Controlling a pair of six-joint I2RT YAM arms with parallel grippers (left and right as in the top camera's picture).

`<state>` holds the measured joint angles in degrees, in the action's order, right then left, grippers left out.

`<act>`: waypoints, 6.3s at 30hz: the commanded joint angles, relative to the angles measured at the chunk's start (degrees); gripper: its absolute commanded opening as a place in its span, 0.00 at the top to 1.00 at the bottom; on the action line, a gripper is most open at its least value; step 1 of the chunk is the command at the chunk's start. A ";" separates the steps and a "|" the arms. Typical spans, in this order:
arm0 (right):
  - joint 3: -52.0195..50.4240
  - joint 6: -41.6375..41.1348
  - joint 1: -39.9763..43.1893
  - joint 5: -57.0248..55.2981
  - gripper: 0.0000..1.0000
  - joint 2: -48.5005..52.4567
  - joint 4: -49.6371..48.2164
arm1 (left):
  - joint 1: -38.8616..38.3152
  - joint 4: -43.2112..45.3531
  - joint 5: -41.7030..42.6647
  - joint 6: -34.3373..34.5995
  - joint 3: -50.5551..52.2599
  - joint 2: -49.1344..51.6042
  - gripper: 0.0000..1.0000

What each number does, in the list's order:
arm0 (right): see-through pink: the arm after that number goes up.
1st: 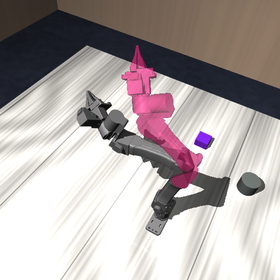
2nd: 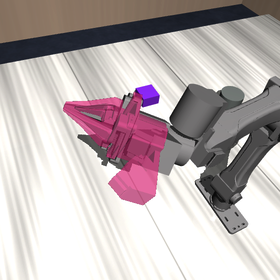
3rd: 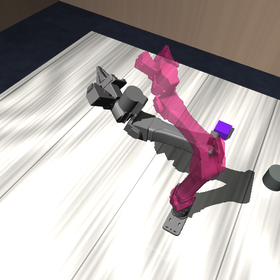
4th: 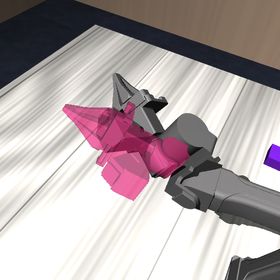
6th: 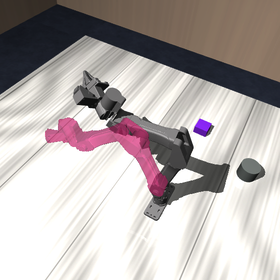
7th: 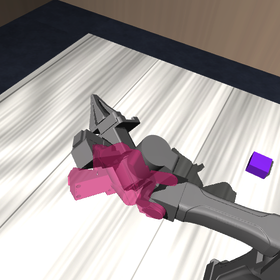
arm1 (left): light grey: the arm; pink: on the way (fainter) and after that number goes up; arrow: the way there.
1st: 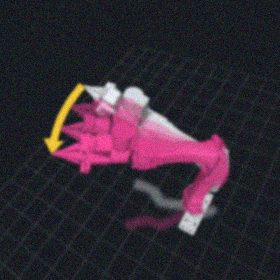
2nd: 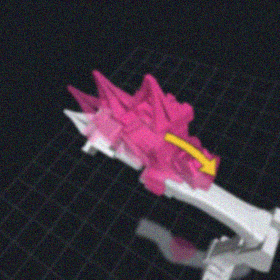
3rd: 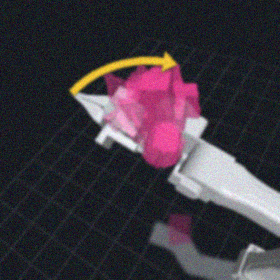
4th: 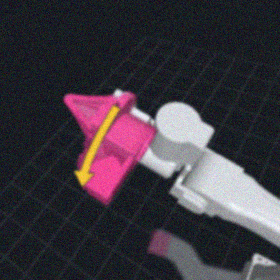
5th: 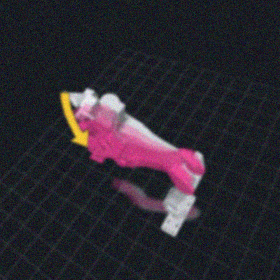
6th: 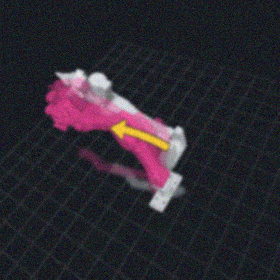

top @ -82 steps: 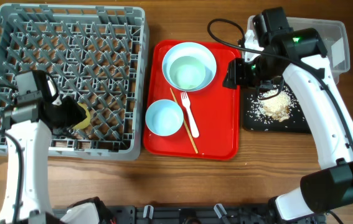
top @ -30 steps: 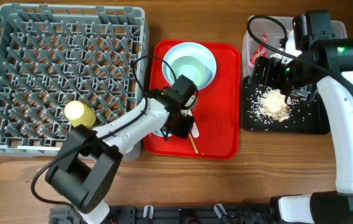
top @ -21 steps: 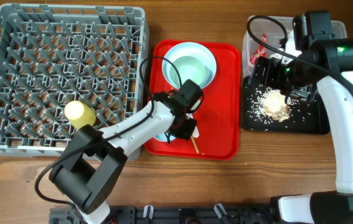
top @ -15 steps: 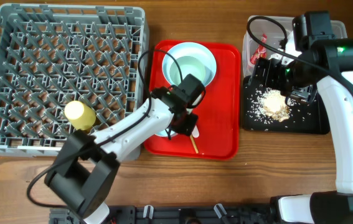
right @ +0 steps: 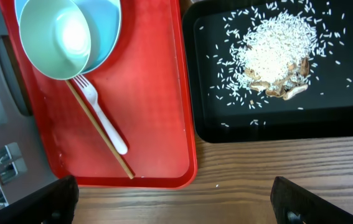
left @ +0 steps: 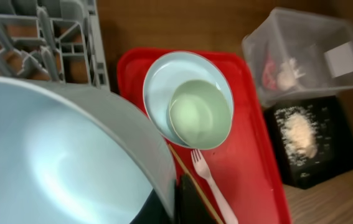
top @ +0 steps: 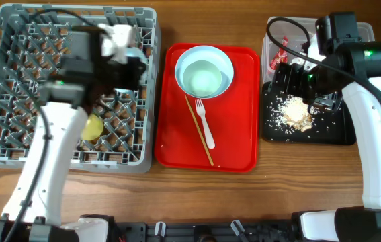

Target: Sort waste into correct bins and load items into the dishwasher rack

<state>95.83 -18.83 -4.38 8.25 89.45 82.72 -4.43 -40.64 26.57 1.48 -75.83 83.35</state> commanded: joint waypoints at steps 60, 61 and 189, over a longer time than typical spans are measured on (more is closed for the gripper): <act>1.25 1.05 11.15 2.32 0.00 -0.85 1.38 | -8.37 13.84 -13.62 7.96 -0.68 5.27 0.00; 1.25 1.09 11.39 2.32 0.00 -0.85 1.40 | -11.56 15.65 -15.43 7.91 -0.68 6.36 0.00; 1.22 4.50 11.37 2.12 0.00 -0.83 4.11 | -24.50 -8.22 -25.03 35.80 -0.68 9.77 0.00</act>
<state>95.83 -15.09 6.85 10.07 89.45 86.74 -24.88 -48.12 13.96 27.33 -76.51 89.56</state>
